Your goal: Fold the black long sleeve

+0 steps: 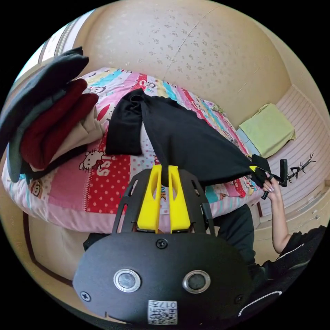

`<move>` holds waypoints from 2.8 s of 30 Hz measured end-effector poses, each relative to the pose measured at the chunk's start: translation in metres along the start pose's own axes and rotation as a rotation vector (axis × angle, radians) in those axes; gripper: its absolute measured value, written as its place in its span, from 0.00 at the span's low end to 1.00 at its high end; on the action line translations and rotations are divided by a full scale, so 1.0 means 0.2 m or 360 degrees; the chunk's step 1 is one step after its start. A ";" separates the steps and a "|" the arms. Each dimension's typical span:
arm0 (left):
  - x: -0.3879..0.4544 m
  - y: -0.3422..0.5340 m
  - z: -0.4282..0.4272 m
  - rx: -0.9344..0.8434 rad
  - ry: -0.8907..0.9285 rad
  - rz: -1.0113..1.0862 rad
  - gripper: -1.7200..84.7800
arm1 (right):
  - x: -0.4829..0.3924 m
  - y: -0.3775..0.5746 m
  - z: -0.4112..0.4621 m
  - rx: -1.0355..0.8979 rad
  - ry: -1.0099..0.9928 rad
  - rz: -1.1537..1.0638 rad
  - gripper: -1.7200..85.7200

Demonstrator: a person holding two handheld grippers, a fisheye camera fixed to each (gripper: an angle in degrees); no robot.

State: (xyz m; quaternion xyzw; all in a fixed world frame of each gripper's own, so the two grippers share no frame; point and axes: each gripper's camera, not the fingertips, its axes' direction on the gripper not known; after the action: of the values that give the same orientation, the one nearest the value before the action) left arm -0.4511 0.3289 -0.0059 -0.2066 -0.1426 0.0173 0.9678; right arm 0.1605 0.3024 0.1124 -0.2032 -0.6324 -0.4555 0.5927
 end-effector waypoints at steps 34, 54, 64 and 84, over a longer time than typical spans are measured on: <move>1.26 -0.13 1.14 -0.0174 -0.0291 0.0578 0.01 | 0.73 0.63 -0.35 0.0610 0.0078 0.0674 0.15; 1.20 -0.13 1.21 -0.0209 0.0061 0.0388 0.01 | 0.86 0.03 -0.29 0.0734 0.0160 0.0975 0.07; 1.23 -0.09 1.23 -0.0202 0.0046 0.0398 0.01 | 0.23 -1.01 -1.28 0.0956 0.0560 0.0514 0.06; 1.22 -0.01 1.21 -0.0184 0.0004 0.0424 0.01 | -1.63 -1.25 0.28 -0.0195 -0.1124 -0.0882 0.12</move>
State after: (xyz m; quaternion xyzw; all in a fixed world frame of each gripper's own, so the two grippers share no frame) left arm -0.2855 0.4458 0.2714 -0.2790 -0.1135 0.1370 0.9437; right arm -0.0005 0.3153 -0.2701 -0.2041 -0.7983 -0.5363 0.1831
